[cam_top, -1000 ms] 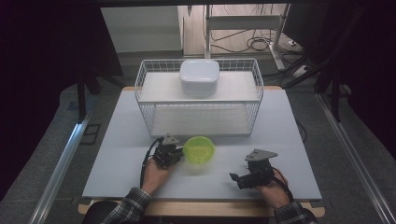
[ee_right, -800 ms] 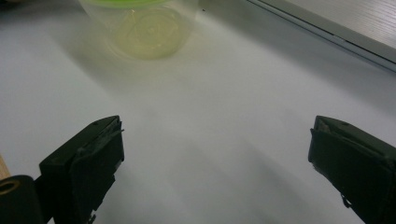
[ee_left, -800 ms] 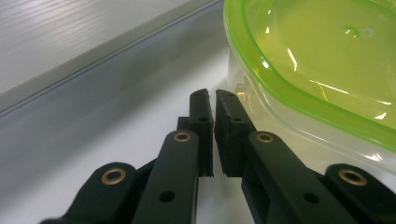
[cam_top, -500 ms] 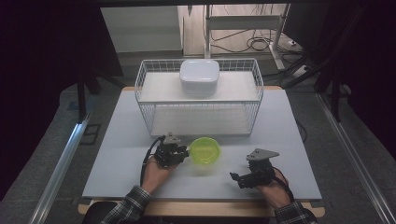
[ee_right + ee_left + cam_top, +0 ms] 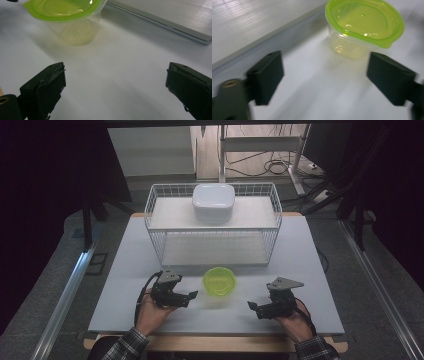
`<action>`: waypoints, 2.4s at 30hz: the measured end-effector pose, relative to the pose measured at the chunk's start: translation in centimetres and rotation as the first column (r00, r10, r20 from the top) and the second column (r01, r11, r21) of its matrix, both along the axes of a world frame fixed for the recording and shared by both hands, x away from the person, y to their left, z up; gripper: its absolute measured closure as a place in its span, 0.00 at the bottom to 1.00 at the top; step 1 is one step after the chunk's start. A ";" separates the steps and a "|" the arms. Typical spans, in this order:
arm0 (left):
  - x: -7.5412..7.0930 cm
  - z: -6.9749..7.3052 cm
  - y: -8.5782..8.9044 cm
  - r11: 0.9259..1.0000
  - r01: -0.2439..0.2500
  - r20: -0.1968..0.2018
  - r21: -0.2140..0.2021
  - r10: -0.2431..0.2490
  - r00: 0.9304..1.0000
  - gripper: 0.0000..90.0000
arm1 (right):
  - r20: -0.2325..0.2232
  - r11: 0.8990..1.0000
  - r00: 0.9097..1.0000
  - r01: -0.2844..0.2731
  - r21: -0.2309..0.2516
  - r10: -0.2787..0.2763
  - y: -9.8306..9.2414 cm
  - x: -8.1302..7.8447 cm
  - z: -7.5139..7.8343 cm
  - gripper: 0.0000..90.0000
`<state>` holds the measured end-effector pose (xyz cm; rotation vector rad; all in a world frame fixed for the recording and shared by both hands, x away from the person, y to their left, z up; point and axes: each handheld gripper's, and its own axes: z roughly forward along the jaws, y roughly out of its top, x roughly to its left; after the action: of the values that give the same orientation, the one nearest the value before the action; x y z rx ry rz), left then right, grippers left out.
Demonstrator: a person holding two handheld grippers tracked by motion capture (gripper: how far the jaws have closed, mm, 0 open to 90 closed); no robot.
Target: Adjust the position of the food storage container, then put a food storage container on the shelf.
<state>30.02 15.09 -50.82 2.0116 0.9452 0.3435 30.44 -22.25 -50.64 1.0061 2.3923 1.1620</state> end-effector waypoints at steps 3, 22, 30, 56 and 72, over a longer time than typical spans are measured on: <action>-0.6 0.0 0.3 1.000 -0.009 0.007 0.002 0.009 1.000 0.06 | 0.004 1.000 1.000 -0.008 0.004 0.008 0.0 0.0 0.0 0.03; -3.7 -1.1 1.8 0.998 -0.034 0.077 0.044 0.030 0.997 0.01 | -0.020 0.998 1.000 -0.016 0.054 0.017 -0.1 0.1 0.0 0.04; -4.1 -1.0 1.9 0.998 -0.030 0.094 0.048 0.026 0.995 0.01 | -0.067 0.993 0.997 -0.020 0.116 0.028 0.1 0.6 0.2 0.04; -4.4 -1.2 1.4 0.993 0.003 0.109 0.120 -0.016 0.994 0.02 | -0.308 0.977 0.949 0.000 0.215 0.068 4.5 7.8 2.5 0.56; -4.5 -1.3 1.1 0.990 0.021 0.109 0.142 -0.037 0.993 0.03 | -0.455 0.957 0.886 0.052 0.287 0.088 5.2 10.0 0.9 0.82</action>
<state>25.52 16.23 -52.08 2.1080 0.8415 0.5136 40.43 -17.00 -49.75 1.5103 2.6331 1.4501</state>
